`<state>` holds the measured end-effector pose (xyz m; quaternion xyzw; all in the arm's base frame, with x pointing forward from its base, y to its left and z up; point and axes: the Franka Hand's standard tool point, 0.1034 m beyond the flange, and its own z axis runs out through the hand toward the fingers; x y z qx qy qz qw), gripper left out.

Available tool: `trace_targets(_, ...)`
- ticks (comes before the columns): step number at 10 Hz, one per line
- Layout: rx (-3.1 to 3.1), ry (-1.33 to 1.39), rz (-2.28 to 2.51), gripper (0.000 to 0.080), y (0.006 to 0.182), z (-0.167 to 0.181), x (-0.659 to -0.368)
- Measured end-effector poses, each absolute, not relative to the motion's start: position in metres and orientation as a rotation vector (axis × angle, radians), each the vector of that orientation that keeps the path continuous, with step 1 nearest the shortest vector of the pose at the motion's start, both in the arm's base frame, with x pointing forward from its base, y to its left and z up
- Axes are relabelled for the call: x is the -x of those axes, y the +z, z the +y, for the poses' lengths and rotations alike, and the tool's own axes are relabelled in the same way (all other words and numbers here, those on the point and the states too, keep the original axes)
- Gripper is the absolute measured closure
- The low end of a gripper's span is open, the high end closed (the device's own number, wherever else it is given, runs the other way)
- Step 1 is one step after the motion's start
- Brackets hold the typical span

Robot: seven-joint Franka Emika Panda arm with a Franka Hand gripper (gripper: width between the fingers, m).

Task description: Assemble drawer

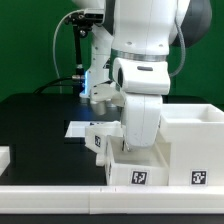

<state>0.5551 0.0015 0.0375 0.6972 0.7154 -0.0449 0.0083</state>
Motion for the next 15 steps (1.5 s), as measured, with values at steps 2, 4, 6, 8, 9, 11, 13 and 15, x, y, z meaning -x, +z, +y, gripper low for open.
trace_targets(2,-2.172,-0.142,2.238,0.0765,0.036,0.004,-0.555)
trace_targets(4,-2.177,-0.145,2.227,0.0765,0.040,0.007,-0.560)
trace_targets(6,-2.189,-0.156,2.220,0.0765,0.038,0.008,-0.558)
trace_targets(8,-2.210,-0.168,2.203,0.0765,0.029,0.007,-0.555)
trace_targets(9,-2.218,-0.164,2.189,0.0765,0.026,0.007,-0.555)
trace_targets(11,-2.251,-0.150,2.139,0.0765,0.020,0.009,-0.557)
trace_targets(13,-2.296,-0.157,2.087,0.0765,0.021,0.013,-0.557)
trace_targets(15,-2.350,-0.176,2.028,0.0765,0.021,0.008,-0.554)
